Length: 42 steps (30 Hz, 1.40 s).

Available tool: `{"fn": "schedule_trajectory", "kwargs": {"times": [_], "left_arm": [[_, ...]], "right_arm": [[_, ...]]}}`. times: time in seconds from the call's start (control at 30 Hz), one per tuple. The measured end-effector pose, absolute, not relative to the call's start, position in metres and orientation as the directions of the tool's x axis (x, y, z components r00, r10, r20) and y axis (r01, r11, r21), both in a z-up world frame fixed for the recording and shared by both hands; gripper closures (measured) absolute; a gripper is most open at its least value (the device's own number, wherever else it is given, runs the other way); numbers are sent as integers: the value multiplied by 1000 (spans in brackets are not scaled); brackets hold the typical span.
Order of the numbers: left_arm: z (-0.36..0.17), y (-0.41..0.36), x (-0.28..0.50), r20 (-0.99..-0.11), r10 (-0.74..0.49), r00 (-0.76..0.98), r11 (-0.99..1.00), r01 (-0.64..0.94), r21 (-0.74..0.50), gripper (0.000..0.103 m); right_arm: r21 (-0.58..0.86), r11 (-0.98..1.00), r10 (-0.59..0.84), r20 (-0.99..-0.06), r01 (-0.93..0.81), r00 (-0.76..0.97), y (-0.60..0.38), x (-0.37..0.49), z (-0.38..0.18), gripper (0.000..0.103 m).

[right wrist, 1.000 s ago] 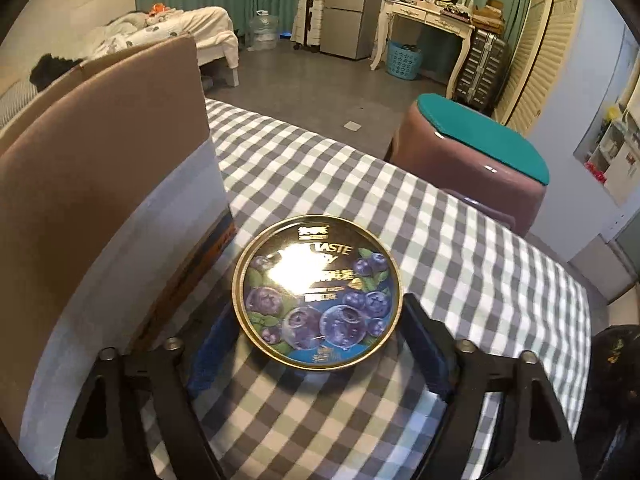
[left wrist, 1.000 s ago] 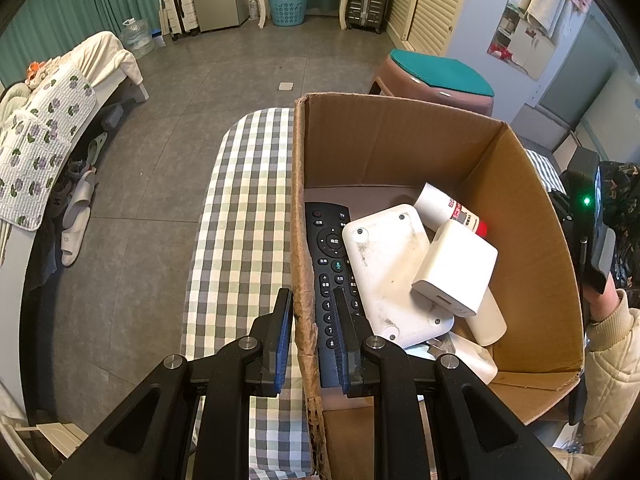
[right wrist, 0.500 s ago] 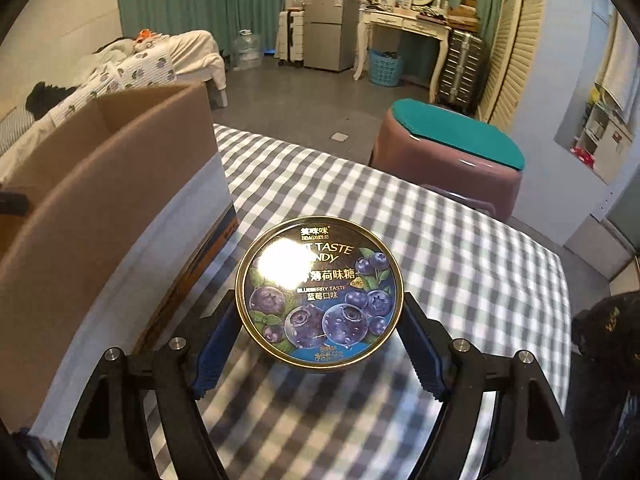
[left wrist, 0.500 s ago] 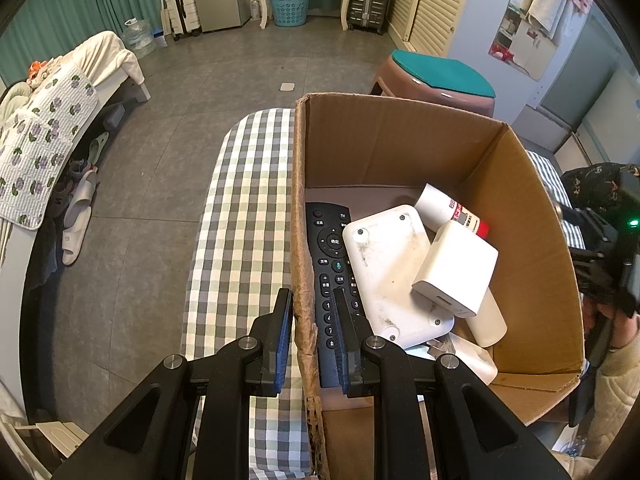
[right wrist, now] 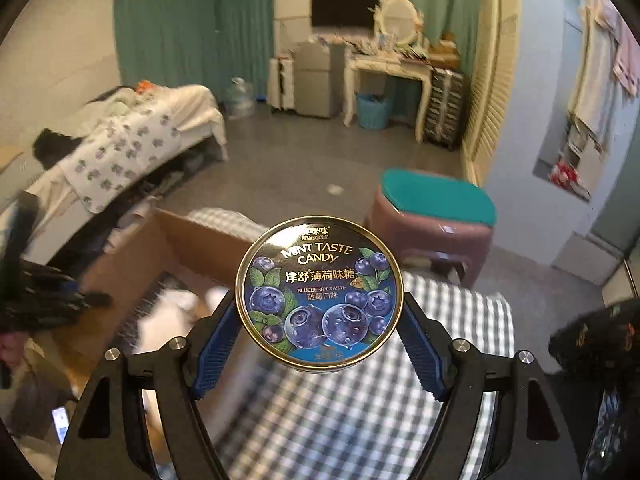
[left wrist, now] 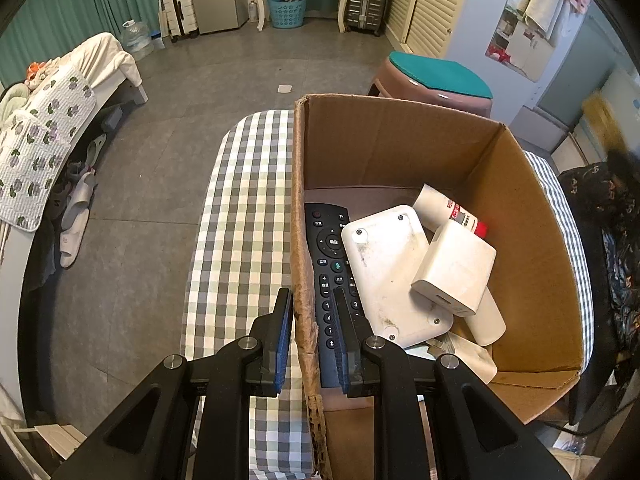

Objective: Organize rigid objects
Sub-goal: 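Carry the candy tin into the box and release it with the right gripper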

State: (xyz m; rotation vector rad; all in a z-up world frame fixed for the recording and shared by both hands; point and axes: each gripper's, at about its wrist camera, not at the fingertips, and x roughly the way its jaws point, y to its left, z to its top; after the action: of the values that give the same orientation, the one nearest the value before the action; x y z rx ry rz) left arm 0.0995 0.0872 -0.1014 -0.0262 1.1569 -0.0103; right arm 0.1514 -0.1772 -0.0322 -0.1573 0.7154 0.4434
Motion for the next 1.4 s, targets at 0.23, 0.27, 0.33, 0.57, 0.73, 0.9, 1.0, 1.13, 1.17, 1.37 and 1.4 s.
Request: {"fn": "schedule_trajectory", "kwargs": {"times": [0.23, 0.27, 0.33, 0.57, 0.73, 0.9, 1.0, 1.13, 1.17, 1.37, 1.4], "left_arm": [[-102, 89, 100, -914, -33, 404, 999, -4, -38, 84], [-102, 90, 100, -914, -34, 405, 999, -3, -39, 84], [-102, 90, 100, -913, -35, 406, 999, -2, -40, 84], [-102, 92, 100, -911, -48, 409, 999, 0, -53, 84], [-103, 92, 100, -911, -52, 409, 998, 3, -56, 84], [-104, 93, 101, -911, -59, 408, 998, 3, -63, 84], [-104, 93, 102, -911, -58, 408, 998, 3, -63, 84], [-104, 93, 102, -911, -60, 407, 998, 2, -64, 84], [-104, 93, 102, -912, -59, 407, 998, 2, -64, 84], [-104, 95, 102, -912, -57, 407, 998, 2, -61, 84], [-104, 95, 102, -912, -57, 407, 998, 1, -62, 84]], "right_arm": [[13, 847, 424, -619, -531, 661, -117, 140, -10, 27], [16, 839, 435, -620, -544, 653, -107, 139, -11, 27], [26, 820, 458, -628, -571, 629, -89, 140, -13, 27], [71, 755, 508, -691, -652, 513, -45, 151, -42, 27], [66, 759, 451, -770, -647, 451, -27, 170, -77, 27], [50, 771, 397, -818, -634, 418, -15, 181, -98, 27], [47, 780, 373, -836, -625, 403, -14, 188, -106, 27], [61, 786, 353, -861, -615, 366, -12, 196, -115, 27], [65, 787, 351, -865, -614, 359, -12, 199, -115, 27], [71, 791, 326, -889, -608, 321, -6, 205, -122, 27], [72, 793, 322, -892, -605, 317, -4, 206, -124, 27]]}}
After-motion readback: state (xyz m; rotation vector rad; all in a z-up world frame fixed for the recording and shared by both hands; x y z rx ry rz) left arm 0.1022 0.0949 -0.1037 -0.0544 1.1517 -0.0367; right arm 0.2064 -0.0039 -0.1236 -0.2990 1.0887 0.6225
